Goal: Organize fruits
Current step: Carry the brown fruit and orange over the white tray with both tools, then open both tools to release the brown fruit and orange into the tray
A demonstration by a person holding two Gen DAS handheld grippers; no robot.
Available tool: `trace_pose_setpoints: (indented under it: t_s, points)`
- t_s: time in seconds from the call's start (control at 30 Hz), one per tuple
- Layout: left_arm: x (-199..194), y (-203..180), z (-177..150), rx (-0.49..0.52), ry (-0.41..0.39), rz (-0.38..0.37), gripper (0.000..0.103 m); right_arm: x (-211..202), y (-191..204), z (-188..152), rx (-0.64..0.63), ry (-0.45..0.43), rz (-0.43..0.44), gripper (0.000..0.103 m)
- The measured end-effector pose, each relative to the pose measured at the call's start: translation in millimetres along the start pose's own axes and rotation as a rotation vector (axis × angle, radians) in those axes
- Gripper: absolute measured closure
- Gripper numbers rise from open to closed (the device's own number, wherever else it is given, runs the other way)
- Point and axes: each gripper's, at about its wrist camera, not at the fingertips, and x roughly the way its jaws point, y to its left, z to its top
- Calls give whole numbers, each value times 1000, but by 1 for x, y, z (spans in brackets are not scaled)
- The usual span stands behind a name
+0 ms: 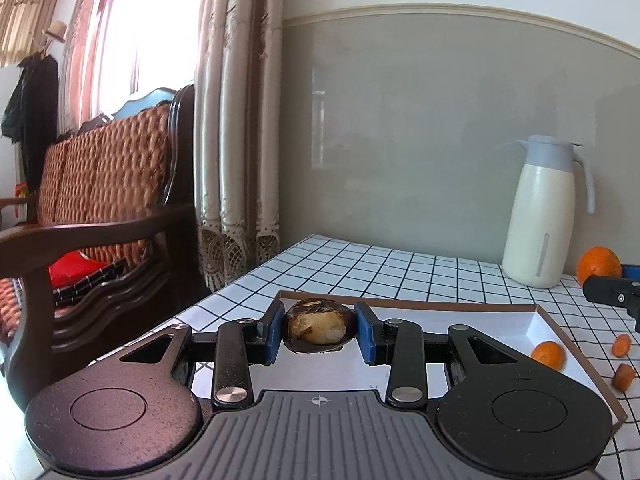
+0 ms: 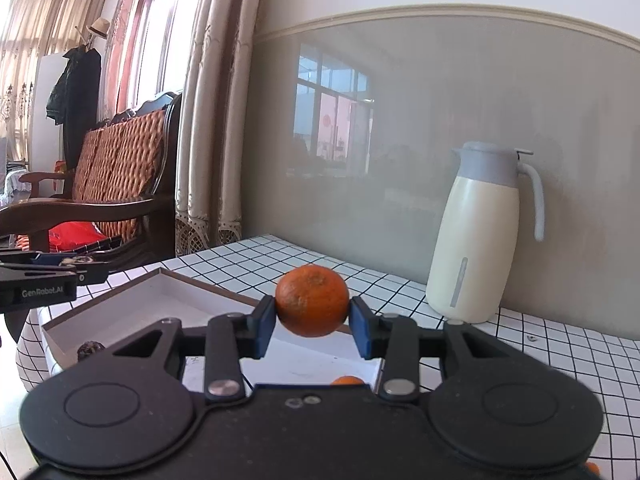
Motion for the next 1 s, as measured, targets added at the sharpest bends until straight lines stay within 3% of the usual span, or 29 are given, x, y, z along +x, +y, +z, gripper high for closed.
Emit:
trace_pose_setpoints:
  t_s: [1.0]
  points:
    - [45, 3, 4, -45, 85, 35, 65, 57, -13, -4, 33, 130, 23, 71]
